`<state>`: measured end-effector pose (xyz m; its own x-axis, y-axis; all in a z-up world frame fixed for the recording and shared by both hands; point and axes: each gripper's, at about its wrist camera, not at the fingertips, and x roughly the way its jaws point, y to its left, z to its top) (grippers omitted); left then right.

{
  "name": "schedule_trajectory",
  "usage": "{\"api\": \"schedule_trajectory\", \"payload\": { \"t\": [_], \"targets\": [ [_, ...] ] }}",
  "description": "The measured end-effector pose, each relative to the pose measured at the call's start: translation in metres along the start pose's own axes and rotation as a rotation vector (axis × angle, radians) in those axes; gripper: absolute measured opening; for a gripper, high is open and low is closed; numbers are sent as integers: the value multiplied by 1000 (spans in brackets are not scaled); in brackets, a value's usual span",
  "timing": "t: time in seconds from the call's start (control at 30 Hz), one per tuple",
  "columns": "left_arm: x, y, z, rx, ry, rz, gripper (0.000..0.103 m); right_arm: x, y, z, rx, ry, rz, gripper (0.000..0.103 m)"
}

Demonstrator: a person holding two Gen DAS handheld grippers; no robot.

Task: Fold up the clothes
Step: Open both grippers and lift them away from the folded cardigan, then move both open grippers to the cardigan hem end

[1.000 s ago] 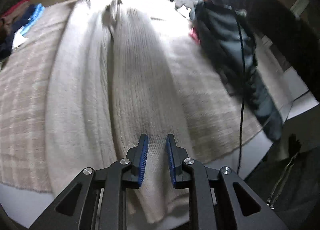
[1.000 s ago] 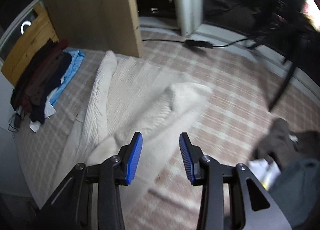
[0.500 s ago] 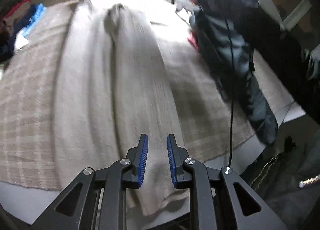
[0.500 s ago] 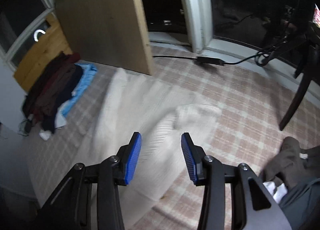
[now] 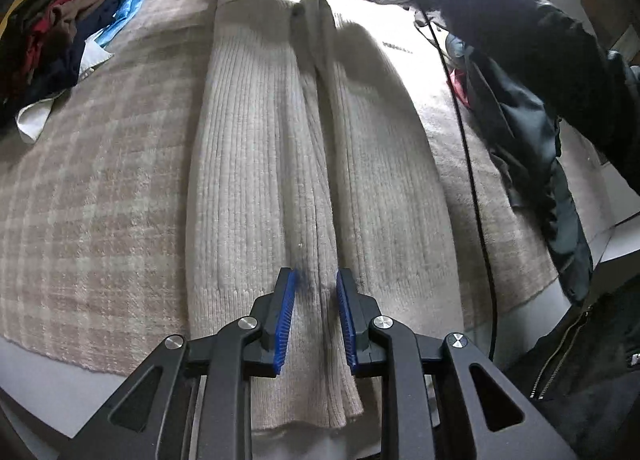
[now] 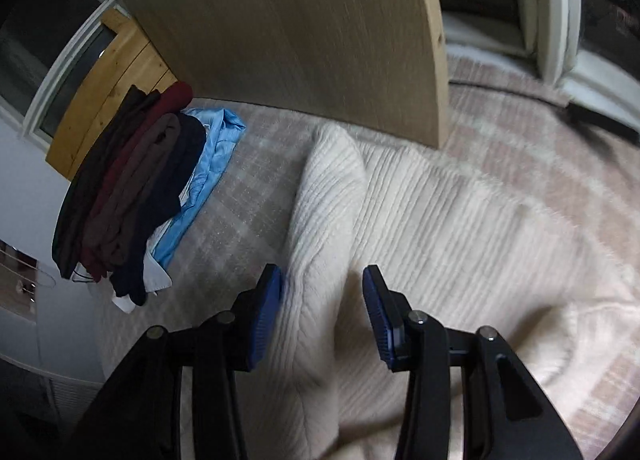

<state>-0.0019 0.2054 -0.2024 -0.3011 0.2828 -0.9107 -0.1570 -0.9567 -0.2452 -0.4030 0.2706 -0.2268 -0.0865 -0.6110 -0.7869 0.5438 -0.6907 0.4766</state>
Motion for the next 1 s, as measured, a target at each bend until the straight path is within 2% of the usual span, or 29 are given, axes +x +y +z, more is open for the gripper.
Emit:
{"api": "schedule_trajectory", "payload": {
  "t": [0.03, 0.07, 0.1, 0.2, 0.27, 0.33, 0.37, 0.4, 0.43, 0.57, 0.67, 0.7, 0.73, 0.77, 0.8, 0.9, 1.0],
  "targets": [
    [1, 1, 0, -2, 1, -5, 21, 3, -2, -1, 13, -3, 14, 35],
    [2, 2, 0, -1, 2, -9, 21, 0, -7, -3, 45, -18, 25, 14],
    [2, 2, 0, 3, 3, -13, 21, -3, -12, -5, 77, -34, 36, 12],
    [3, 4, 1, 15, 3, -23, 21, -12, -31, -16, 171, -85, 12, 11],
    [4, 6, 1, 15, -1, -35, 22, -6, -26, -18, 117, -59, -18, 13],
    [4, 9, 0, 13, -6, -47, 22, -5, -18, -17, 70, -35, -62, 24],
    [4, 10, 0, 9, -6, -54, 22, -10, -11, -13, 46, -37, -100, 34],
    [4, 11, 0, 8, -7, -58, 22, -18, -4, -10, 21, -67, -135, 35],
    [3, 12, 0, 7, -7, -63, 22, -25, 3, -6, -5, -94, -166, 35],
    [4, 13, -1, 10, -8, -64, 22, -14, 36, 15, -133, -108, -162, 33],
    [5, 11, -1, 11, -8, -65, 23, -4, 59, 30, -227, -117, -164, 25],
    [5, 11, -1, 10, -9, -65, 23, 7, 57, 33, -235, -95, -211, 25],
    [5, 10, -2, 11, -11, -65, 23, 18, 50, 36, -224, -82, -270, 25],
    [5, 10, -3, 16, -15, -65, 24, 26, 39, 38, -190, -71, -292, 25],
    [5, 9, -3, 18, -19, -64, 24, 31, 25, 37, -147, -71, -284, 17],
    [4, 7, -6, 18, -27, -62, 24, 31, 4, 34, -68, -81, -224, 15],
    [2, 7, -5, 7, -26, -67, 24, 11, 12, 32, -69, -94, -230, 15]
  ]
}}
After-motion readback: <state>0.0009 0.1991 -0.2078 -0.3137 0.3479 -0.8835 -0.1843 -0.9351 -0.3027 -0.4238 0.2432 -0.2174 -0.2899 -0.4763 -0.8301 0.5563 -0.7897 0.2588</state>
